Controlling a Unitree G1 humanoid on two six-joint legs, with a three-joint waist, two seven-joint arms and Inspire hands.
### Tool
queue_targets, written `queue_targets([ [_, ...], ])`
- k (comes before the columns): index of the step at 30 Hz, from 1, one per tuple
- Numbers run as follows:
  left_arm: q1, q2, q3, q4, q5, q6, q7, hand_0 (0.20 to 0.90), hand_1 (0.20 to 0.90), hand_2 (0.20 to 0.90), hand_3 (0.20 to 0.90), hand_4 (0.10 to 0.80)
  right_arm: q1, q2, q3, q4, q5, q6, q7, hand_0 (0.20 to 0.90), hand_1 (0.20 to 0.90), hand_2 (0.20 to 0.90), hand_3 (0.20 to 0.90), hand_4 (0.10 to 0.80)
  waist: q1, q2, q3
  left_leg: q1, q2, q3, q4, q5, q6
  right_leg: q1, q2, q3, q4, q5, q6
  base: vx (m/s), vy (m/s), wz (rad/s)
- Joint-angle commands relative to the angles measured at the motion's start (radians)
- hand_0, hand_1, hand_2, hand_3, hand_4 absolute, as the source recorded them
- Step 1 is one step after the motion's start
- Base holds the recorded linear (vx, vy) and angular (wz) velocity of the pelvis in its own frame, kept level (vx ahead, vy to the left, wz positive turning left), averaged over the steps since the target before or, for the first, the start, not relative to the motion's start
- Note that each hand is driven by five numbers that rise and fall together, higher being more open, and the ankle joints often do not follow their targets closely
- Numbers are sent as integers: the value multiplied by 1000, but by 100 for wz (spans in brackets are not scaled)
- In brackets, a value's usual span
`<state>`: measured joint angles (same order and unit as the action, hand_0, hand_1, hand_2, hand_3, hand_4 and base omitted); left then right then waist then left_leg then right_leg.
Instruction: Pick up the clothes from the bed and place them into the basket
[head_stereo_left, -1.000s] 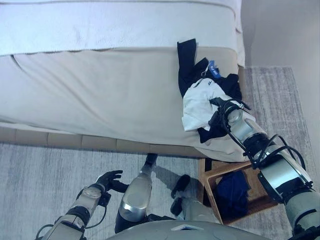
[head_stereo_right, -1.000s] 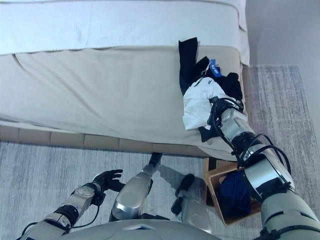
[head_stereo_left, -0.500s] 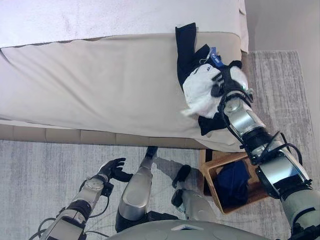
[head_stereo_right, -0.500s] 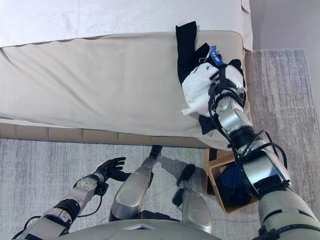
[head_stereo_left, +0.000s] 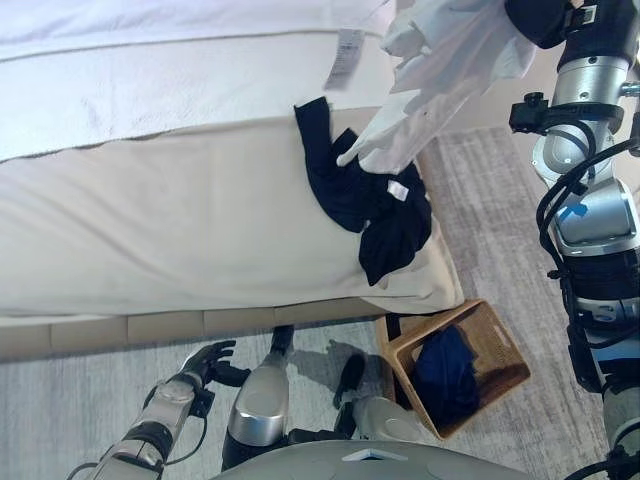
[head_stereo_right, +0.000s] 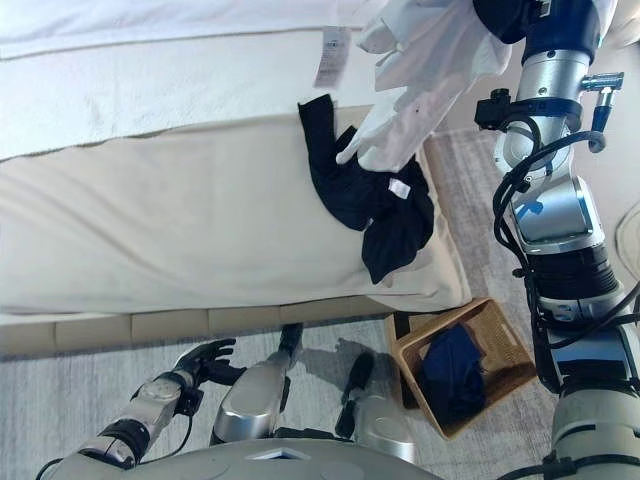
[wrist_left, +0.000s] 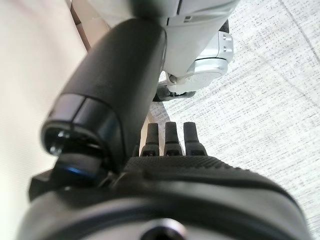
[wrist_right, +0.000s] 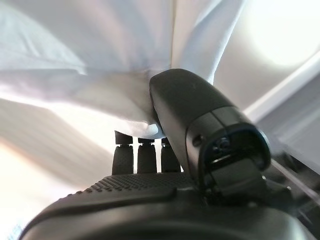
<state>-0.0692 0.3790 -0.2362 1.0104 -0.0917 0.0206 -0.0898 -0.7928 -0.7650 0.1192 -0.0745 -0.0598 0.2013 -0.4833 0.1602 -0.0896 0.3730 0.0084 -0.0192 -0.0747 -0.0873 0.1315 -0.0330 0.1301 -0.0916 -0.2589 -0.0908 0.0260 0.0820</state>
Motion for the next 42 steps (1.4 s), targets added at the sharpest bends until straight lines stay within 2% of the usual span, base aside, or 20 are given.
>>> queue_targets([
  [1, 71, -48, -63, 58, 39, 1, -27, 900, 900, 900, 900, 800, -46, -106, -16, -70, -93, -84, -134, 300, 300, 300, 200, 100, 4, 4, -216, 53, -12, 34, 56, -203, 57, -51, 4, 33, 94, -60, 0, -33, -12, -2],
  [7, 77, -37, -41, 97, 80, 38, -34, 900, 900, 900, 900, 800, -85, -211, -58, -44, -107, -15, -293, 300, 300, 300, 200, 100, -28, -7, -255, 77, -8, 69, 56, -219, 58, -41, 8, 50, 90, -64, 5, -41, -12, -5],
  [12, 88, -19, -16, 114, 106, 63, -58, 900, 900, 900, 900, 800, -56, -318, -123, -6, -56, 9, -358, 300, 300, 300, 200, 100, -74, 1, -277, 99, -6, 97, 53, -232, 62, -43, 15, 86, 108, -75, 6, -26, 5, -25],
  [16, 88, 1, -11, 110, 119, 81, -80, 900, 900, 900, 900, 800, 64, -365, -225, 28, 42, -4, -279, 300, 300, 300, 200, 100, -136, 11, -286, 119, -4, 134, 55, -247, 64, -56, 22, 138, 125, -79, 9, -20, -37, -39],
  [21, 56, 13, -21, 80, 108, 70, -94, 900, 900, 900, 900, 800, 222, -321, -287, 70, 105, -18, -80, 300, 300, 300, 200, 100, -197, 31, -269, 115, -2, 176, 82, -264, 72, -92, 23, 198, 154, -78, 11, -54, -53, -55],
  [27, -2, 9, -59, 22, 52, 26, -74, 900, 900, 900, 900, 800, 340, -201, -253, 129, 35, -18, 76, 300, 300, 300, 200, 100, -249, 65, -190, 65, 0, 209, 171, -289, 86, -166, 23, 243, 223, -83, -1, -91, -76, -46],
  [32, -49, -1, -77, -27, 17, -18, -55, 900, 900, 900, 900, 800, 348, -140, -187, 177, -27, 7, 138, 300, 300, 300, 200, 100, -273, 98, -102, -1, 6, 209, 221, -289, 78, -234, 16, 252, 261, -86, -12, -169, -94, -24],
  [38, -129, -31, -111, -53, -65, -68, -10, 900, 900, 900, 900, 800, 245, -112, -61, 297, -91, 34, 127, 300, 300, 300, 200, 100, -290, 183, 44, -145, 2, 199, 271, -250, 53, -389, 4, 249, 333, -93, -35, -213, -47, -10],
  [42, -146, -37, -115, -77, -127, -99, 22, 900, 900, 900, 900, 800, 156, -97, 16, 413, -117, 73, 102, 300, 300, 300, 200, 100, -282, 231, 124, -257, 3, 205, 339, -233, 37, -506, -7, 212, 421, -116, -57, -138, -97, -12],
])
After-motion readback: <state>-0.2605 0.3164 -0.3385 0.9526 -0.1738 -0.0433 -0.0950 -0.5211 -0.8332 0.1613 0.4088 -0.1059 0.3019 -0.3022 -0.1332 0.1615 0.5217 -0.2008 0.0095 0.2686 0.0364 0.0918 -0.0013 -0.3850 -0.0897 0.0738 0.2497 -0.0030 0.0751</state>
